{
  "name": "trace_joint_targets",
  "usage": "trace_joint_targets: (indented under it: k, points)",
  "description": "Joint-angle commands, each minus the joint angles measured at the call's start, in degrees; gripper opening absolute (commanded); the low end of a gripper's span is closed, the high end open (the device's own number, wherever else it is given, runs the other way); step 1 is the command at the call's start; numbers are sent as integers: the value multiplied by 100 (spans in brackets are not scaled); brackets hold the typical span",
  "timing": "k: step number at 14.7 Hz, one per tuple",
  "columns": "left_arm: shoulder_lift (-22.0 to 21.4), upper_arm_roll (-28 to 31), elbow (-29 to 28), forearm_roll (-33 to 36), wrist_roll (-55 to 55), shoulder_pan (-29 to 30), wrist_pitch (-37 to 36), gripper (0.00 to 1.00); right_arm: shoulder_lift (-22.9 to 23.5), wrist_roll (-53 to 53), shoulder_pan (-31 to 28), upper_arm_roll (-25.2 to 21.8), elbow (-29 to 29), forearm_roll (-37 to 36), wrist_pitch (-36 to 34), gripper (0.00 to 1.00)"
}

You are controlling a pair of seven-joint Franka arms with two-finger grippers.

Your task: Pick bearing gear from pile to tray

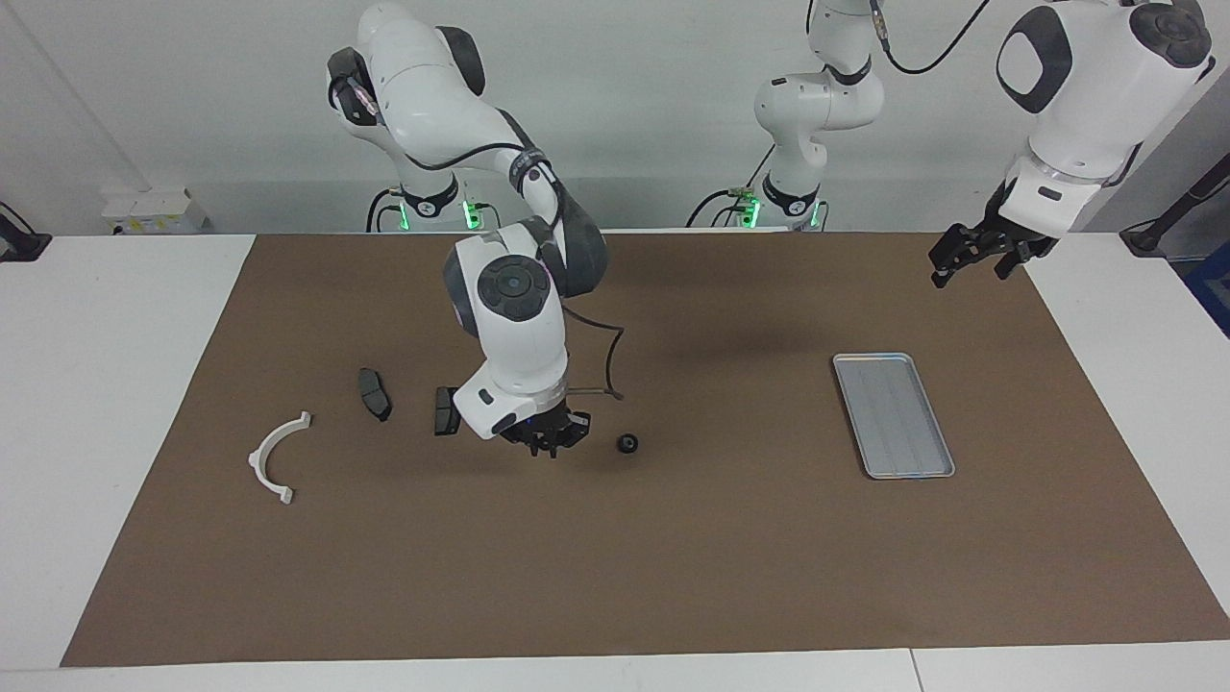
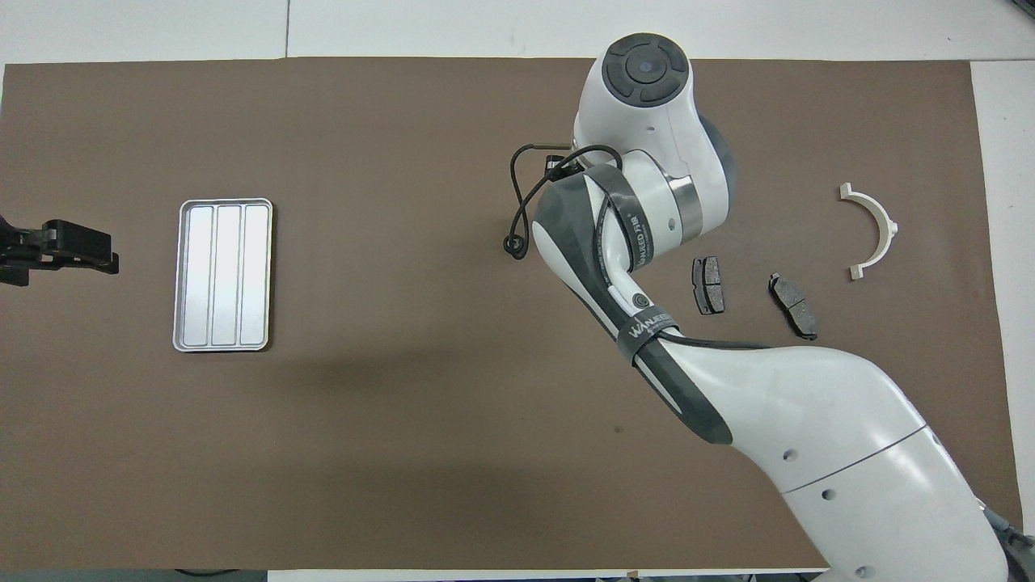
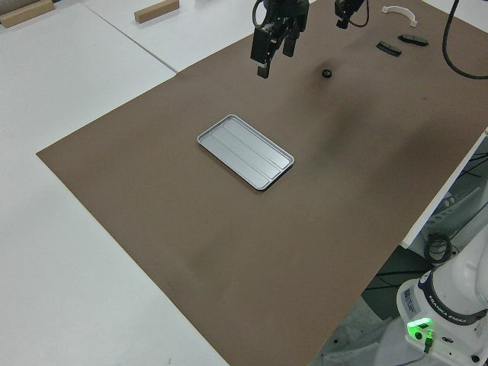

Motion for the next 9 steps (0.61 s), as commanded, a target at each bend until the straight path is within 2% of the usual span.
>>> trace_joint_targets:
  k: [1,9]
  points:
    - [-91,-2,-31,65,5,-12,-88,100,-51,302,155,2,-377,-1,400,0]
    - [-91,-2,-40,65,14,-12,-88,100,-68,382,261,2,-913,8,936,0]
